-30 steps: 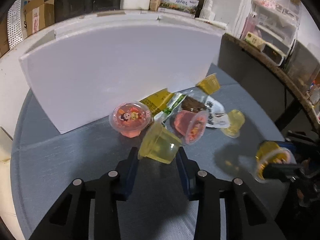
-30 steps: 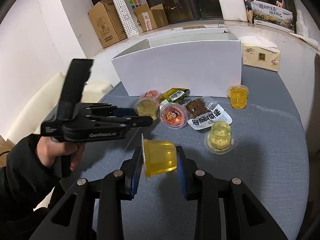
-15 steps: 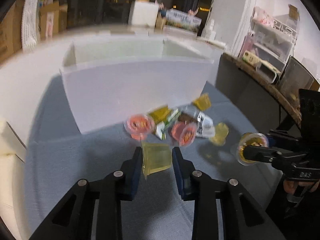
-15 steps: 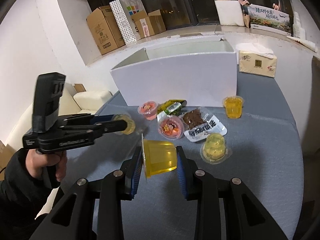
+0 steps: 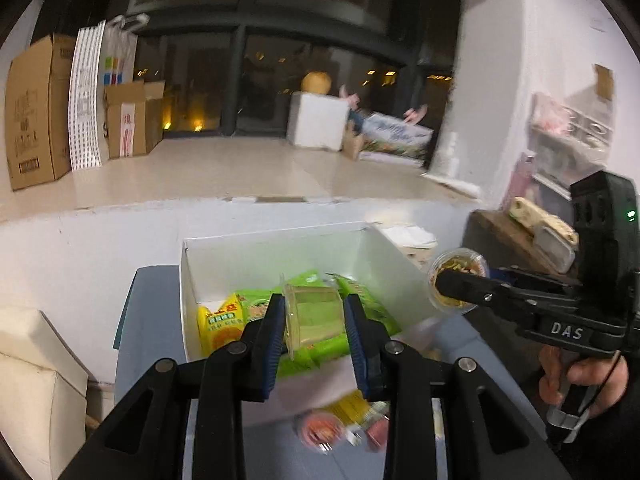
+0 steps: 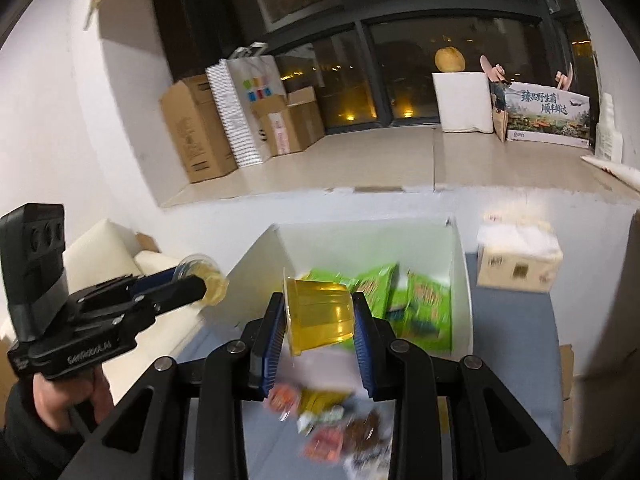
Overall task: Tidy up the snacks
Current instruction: 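Carry the yellow jelly cup into the white box with the right gripper while the left grasps another, then grasp the pale yellow jelly cup with the right gripper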
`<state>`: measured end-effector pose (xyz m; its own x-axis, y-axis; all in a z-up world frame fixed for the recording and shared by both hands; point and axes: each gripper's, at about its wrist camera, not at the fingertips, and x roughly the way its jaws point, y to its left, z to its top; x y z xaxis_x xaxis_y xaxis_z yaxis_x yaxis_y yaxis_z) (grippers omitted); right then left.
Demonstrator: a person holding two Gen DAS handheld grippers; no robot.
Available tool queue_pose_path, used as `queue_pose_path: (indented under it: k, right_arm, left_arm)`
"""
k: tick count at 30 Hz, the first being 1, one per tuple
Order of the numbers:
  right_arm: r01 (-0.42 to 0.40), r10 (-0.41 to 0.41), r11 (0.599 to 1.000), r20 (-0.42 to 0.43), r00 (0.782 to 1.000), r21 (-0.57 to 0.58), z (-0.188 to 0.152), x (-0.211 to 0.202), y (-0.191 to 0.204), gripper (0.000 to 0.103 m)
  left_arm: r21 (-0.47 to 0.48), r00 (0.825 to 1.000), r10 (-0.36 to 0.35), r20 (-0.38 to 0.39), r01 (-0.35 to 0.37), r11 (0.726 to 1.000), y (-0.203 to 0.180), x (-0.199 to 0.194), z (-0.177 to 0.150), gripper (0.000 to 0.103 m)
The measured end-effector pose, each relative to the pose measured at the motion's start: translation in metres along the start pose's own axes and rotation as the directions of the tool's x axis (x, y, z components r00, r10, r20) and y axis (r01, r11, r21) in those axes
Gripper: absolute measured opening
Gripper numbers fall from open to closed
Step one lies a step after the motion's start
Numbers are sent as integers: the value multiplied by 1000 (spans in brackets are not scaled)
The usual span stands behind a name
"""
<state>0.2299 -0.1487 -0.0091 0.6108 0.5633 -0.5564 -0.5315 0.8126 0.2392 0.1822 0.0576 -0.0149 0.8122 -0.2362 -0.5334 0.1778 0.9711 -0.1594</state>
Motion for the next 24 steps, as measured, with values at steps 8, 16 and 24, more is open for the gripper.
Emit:
queue_pose_path:
  k: [8,16,24]
  right_arm:
    - [33,-29,998,-68,997,50,-2,41,-28,96]
    - [13,-12,997,-10,1000,75,-9,8,-49,101]
    - [-15,13,998,38,999,57,-36,-45,-55,103]
  left_arm:
    - [19,993,104,-63,-103,994,9,52,-1,103]
    - [5,994,98,-56,-98,995,10,31,0,103]
    - [39,997,68,-43,-66,997,-13,-5,-26,103]
